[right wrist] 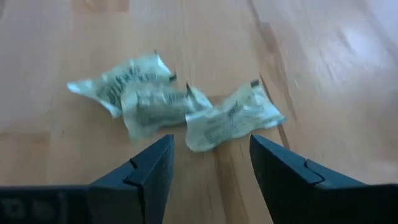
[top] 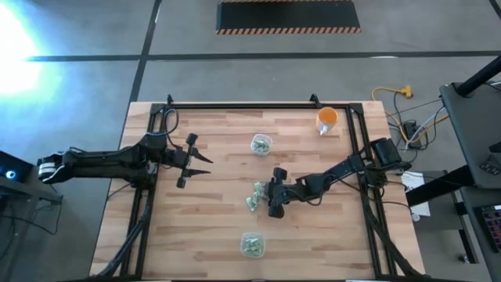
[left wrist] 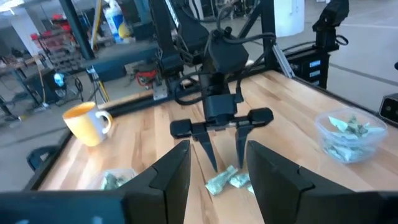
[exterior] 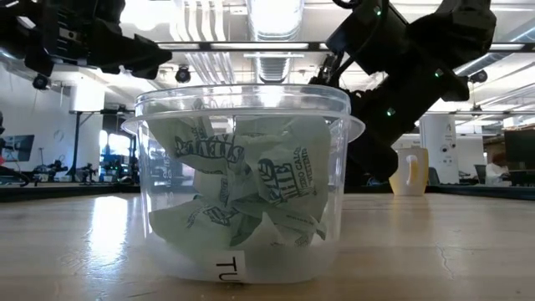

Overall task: Pick and place items into bin
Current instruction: Put the stevia packet into the bottom transparent bin

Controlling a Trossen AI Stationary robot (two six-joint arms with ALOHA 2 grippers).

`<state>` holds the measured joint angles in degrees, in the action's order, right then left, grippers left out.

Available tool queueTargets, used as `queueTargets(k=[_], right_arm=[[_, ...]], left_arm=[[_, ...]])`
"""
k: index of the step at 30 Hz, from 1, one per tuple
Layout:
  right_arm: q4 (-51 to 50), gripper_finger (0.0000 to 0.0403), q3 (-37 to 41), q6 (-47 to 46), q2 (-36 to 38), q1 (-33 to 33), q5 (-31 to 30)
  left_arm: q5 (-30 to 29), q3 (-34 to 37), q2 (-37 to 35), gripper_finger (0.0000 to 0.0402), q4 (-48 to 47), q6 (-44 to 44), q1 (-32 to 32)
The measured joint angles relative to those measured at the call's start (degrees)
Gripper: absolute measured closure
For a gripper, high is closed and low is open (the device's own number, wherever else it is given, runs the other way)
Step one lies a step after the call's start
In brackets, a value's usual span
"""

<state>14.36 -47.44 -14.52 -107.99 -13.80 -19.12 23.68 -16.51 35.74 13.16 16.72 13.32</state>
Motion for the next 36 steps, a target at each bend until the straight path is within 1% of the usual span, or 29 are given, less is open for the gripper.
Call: queueTargets(k=[12, 15, 18, 22, 27, 31, 36], right_arm=[[1.06, 0.0202, 0.00, 1.70, -0.06, 0.33, 1.23], [3.22, 0.0202, -0.07, 2.60, -1.00, 0.53, 1.44], [6.34, 0.0202, -0.18, 3.43, -3.35, 1.08, 3.10], [5.85, 0.0202, -1.14, 2.90, -4.30, 1.81, 4.10], [4.86, 0.0206, -1.05, 2.98, -3.44, 1.86, 4.18], [4.57, 0.0236, -1.03, 4.14, -3.36, 1.81, 3.80], [4.47, 0.0305, -1.03, 5.53, -3.36, 1.77, 3.53]], left_arm=[[0.03, -0.33, 1.15, 0.0262, 0.14, 0.08, 0.00], [0.03, -0.31, 1.12, 0.0262, 0.14, 0.08, 0.00], [0.03, -0.28, 1.20, 0.0262, 0.16, 0.08, 0.00], [0.03, -0.26, 1.21, 0.0262, -0.07, 0.10, 0.00], [0.03, -0.26, 1.28, 0.0262, 0.06, 0.10, 0.00], [0.03, -0.26, 1.27, 0.0262, 0.06, 0.10, 0.00], [0.03, -0.24, 1.27, 0.0262, 0.07, 0.09, 0.00]])
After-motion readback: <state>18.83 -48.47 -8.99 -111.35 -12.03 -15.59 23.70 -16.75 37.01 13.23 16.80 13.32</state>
